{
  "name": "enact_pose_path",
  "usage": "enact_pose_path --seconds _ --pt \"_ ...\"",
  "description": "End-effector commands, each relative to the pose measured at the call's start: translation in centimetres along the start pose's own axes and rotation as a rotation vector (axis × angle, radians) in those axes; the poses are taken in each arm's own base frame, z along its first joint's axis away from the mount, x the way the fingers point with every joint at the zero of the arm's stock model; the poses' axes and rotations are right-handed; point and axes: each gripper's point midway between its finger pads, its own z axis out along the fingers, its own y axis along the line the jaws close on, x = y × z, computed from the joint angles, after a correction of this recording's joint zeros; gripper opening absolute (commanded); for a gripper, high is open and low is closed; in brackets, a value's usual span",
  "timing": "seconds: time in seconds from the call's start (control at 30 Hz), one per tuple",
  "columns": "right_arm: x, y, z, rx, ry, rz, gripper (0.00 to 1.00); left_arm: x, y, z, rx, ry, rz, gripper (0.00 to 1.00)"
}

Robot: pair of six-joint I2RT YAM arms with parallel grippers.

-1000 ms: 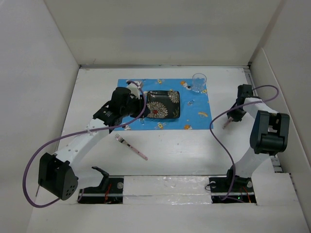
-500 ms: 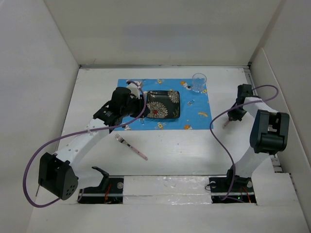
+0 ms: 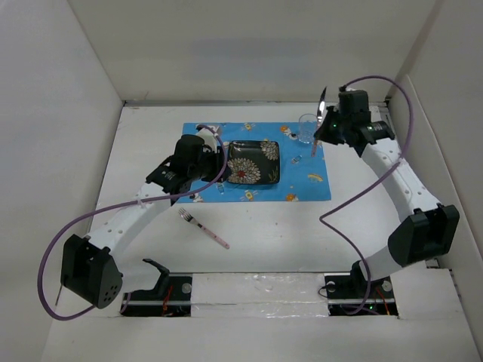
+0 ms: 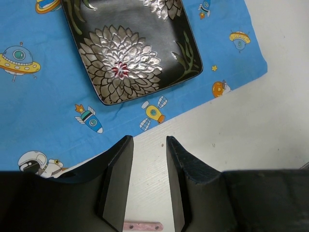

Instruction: Set the dinner table for one person

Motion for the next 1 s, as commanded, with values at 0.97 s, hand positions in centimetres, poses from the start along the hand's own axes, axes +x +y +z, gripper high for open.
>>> enact_pose_path --seconds 0.97 --pt "15.3 -0.1 13.8 0.052 0.458 -0.179 0.0 5.3 6.3 -4.3 -0.352 0.032 -0.384 0.0"
